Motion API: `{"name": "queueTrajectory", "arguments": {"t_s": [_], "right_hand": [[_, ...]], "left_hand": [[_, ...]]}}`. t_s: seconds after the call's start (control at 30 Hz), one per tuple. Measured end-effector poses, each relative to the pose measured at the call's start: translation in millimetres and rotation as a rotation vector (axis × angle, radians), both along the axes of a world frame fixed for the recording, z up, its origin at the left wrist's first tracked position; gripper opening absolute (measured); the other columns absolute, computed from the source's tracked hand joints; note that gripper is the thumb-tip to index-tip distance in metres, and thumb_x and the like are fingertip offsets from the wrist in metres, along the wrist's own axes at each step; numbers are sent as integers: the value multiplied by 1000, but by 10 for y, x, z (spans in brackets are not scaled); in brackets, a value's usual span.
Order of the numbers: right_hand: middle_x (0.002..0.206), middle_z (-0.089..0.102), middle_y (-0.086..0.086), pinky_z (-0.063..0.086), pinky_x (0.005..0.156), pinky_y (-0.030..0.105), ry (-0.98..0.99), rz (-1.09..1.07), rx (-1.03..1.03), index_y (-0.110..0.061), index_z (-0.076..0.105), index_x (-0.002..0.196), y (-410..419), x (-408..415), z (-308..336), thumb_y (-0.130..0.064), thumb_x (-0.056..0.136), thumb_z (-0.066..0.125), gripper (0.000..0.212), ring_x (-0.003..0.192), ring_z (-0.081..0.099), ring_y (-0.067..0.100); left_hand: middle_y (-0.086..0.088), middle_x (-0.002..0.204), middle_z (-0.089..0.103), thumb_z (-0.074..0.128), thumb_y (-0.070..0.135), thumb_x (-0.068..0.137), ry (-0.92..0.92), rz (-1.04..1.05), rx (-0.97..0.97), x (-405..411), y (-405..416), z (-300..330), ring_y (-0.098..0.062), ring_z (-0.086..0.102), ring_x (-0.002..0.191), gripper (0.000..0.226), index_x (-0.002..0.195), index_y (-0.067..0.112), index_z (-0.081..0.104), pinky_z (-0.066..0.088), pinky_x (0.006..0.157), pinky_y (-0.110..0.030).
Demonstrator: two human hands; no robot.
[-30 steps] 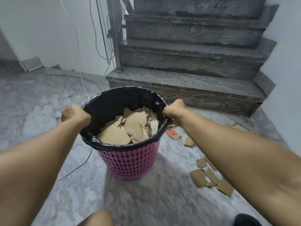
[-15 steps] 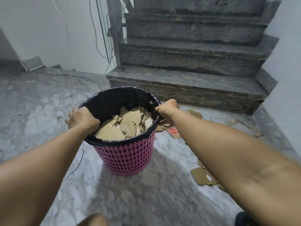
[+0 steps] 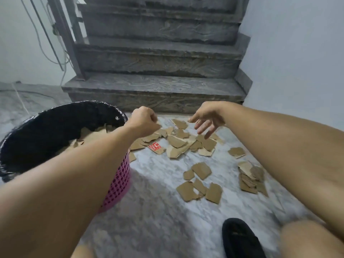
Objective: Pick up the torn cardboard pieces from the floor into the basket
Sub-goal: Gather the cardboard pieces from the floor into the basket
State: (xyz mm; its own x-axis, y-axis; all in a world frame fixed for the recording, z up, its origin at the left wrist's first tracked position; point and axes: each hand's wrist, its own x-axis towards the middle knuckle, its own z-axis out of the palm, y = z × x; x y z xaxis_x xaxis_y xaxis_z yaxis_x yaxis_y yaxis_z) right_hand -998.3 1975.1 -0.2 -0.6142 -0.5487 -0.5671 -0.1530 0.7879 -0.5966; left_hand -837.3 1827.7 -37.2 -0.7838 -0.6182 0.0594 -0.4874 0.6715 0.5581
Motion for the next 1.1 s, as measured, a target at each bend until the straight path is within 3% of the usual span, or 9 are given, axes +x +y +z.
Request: {"name": "queueTrajectory", "arguments": {"t_s": [0.17,0.33,0.5,0.57,0.67,0.73,0.83,0.97,1.1], "right_hand": [[122,59,19,56,85,57,-42,-95,51,-1,52,130,617,-510,-346,-23,93,65,44,109,63,35],[123,57,16,56,83,52,-105,-143,154,-5,54,122,1117,-883,-1041,-23,95,63,34,111,61,33],[99,66,10,61,66,39,43,-4,256,-1,61,116,1329,-937,-1930,-19,85,76,40,87,68,22],[107,66,9,60,75,39,84,136,298,-7,61,122,1319,-817,-2250,-25,82,79,47,92,66,22],[138,51,9,51,93,36,204,354,331,-13,45,142,1250,-609,-2705,-37,75,82,80,120,55,27],[138,43,10,48,93,37,314,430,366,-17,36,145,1233,-498,-2952,-39,69,83,93,125,48,31],[126,49,8,47,86,37,371,446,405,-18,42,132,1237,-444,-3154,-33,65,84,81,115,50,30],[116,58,6,44,79,34,337,371,352,-21,52,104,1185,-642,-3140,-24,78,71,32,107,55,29],[143,35,13,32,101,46,500,501,352,-14,49,126,956,-883,-2997,-29,87,65,45,131,31,33]], "left_hand": [[-5,88,64,75,24,79,-219,-162,75,-593,485,-349,-19,56,75,18,91,14,66,49,68,-30],[-10,119,64,79,29,77,-446,-261,155,-1016,875,-1020,-24,61,101,46,116,10,62,49,86,-31],[-12,129,57,78,25,78,-689,-307,105,-1124,1089,-1857,-27,56,117,64,133,7,50,50,92,-34],[-13,130,54,74,31,79,-759,-291,65,-1085,1154,-2182,-29,53,119,60,129,9,51,49,95,-35],[-13,129,43,73,39,76,-815,-241,27,-996,1253,-2588,-31,43,120,66,128,11,45,47,98,-38],[-13,130,37,73,40,76,-787,-213,27,-934,1314,-2760,-32,37,124,72,132,11,39,44,100,-41],[-9,131,39,77,46,70,-729,-151,7,-880,1332,-2902,-28,36,125,80,131,13,35,42,100,-40],[-4,121,47,75,57,56,-759,-94,-37,-982,1238,-2925,-24,43,116,85,122,14,42,38,94,-35],[-8,127,40,74,65,60,-697,-110,-15,-1127,1137,-2896,-28,37,121,93,129,11,41,37,99,-39]]}}
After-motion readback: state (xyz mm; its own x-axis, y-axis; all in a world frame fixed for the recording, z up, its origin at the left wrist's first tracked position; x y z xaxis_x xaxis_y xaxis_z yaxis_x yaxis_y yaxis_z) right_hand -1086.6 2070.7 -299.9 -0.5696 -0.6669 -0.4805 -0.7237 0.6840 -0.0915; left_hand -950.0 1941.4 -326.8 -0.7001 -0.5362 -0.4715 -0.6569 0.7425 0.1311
